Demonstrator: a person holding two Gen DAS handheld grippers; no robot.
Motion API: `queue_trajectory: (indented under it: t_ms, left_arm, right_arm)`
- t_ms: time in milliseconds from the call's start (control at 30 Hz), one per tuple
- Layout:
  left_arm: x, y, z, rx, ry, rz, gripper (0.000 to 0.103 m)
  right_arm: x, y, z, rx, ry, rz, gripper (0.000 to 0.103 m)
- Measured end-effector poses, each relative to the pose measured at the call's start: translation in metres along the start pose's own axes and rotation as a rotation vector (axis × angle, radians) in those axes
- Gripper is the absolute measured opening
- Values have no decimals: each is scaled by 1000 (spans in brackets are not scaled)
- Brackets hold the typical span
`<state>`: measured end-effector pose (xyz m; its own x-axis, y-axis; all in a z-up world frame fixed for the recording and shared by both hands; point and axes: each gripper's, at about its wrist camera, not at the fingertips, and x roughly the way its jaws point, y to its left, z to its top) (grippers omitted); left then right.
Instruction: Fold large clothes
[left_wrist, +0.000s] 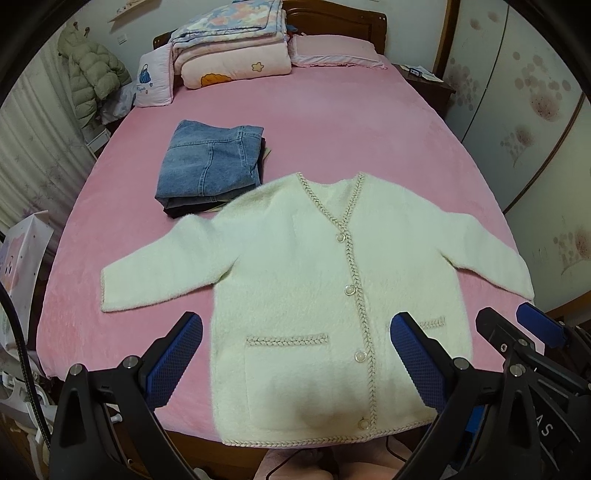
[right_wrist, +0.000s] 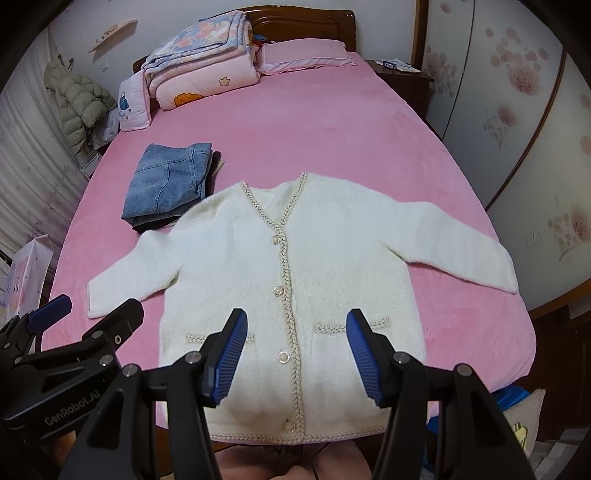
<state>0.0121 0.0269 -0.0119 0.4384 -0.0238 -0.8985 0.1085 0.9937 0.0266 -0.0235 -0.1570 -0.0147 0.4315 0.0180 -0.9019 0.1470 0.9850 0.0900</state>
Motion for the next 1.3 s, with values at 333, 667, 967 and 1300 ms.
queue_trajectory:
  t_ms: [333,667,967,1300]
  left_arm:
    - [-9,12,0,61,-39,-37,101]
    - [-22,8,9,135,-107,-126,101]
    - [-60,-31,23,235,-280,-228,101]
    - [-88,-114,47,297,-494,-338,102]
  right_arm:
    - [-10,13,-11,65,-38,-15,56]
    - [-34,17,-21,135,-111,-55,56]
    - [-67,-25,-32,244,-205,-98,56]
    - [-57,-137,-23,364,-269,-80,56]
